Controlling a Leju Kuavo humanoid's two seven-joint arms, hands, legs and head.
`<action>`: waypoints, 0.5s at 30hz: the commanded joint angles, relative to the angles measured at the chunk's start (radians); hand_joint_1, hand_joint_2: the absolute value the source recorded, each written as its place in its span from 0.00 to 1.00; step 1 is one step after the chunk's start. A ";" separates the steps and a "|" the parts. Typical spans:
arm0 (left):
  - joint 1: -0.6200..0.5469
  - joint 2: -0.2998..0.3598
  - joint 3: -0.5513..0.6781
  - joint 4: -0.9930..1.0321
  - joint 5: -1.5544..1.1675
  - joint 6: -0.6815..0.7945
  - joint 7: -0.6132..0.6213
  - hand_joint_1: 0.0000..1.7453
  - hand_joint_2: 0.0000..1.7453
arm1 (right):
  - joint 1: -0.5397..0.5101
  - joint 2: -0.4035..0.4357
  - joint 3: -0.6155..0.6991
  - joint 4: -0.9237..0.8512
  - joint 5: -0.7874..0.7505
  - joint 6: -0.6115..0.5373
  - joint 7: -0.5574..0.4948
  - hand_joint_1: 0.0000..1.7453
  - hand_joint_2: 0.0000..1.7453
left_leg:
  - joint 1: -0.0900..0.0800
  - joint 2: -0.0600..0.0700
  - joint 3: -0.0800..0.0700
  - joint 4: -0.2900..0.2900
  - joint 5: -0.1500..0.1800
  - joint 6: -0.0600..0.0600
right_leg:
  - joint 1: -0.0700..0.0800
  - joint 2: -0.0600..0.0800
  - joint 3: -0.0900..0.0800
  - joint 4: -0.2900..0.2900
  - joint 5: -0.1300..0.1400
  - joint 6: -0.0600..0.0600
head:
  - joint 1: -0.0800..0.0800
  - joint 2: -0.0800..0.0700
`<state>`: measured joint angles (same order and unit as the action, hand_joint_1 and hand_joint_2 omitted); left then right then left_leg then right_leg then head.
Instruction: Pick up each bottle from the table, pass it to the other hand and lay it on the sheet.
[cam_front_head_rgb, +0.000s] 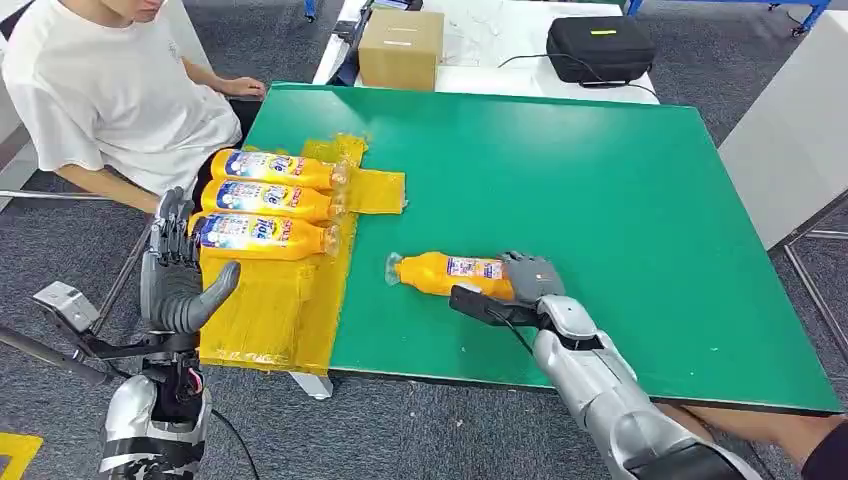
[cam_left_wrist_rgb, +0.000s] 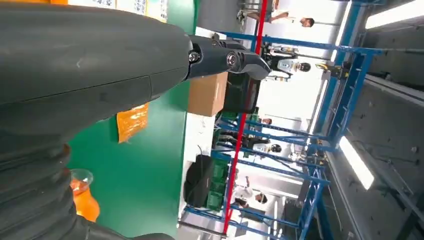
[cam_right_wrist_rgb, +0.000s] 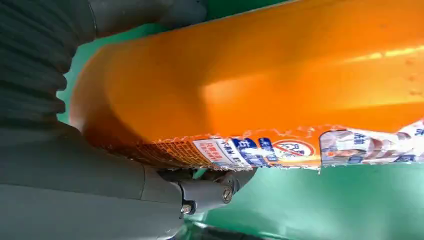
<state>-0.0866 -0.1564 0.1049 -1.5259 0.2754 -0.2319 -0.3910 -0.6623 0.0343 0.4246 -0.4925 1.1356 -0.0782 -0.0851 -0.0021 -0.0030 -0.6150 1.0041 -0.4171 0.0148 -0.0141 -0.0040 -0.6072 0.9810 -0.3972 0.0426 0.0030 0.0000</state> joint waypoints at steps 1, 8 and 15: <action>-0.038 0.028 -0.012 0.075 0.002 0.004 -0.003 0.00 1.00 | -0.013 0.024 0.023 0.117 -0.044 0.039 -0.049 1.00 1.00 | 0.001 0.000 0.005 -0.001 -0.002 -0.001 | 0.001 0.000 0.005 -0.001 -0.002 -0.002 | 0.000 0.000; -0.087 0.039 -0.055 0.151 0.006 0.009 -0.028 0.00 1.00 | 0.028 0.035 -0.053 0.074 -0.342 0.270 -0.345 1.00 1.00 | 0.001 -0.001 0.006 -0.002 -0.001 -0.001 | 0.002 -0.002 0.006 -0.002 -0.001 -0.002 | 0.000 0.000; -0.078 0.043 -0.077 0.177 -0.016 0.019 -0.031 0.00 1.00 | 0.164 0.087 -0.022 -0.217 -0.642 0.223 -0.471 1.00 1.00 | 0.002 0.002 0.008 -0.002 -0.001 -0.002 | 0.002 0.001 0.008 -0.002 -0.001 -0.003 | 0.000 0.000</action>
<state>-0.1301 -0.1423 0.0702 -1.4599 0.2819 -0.2228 -0.4307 -0.6305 0.0683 0.4040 -0.4941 0.6689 0.2133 -0.5158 -0.0017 0.0002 -0.6104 1.0039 -0.4175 0.0147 -0.0138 -0.0019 -0.6037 0.9809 -0.3969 0.0420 0.0031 0.0000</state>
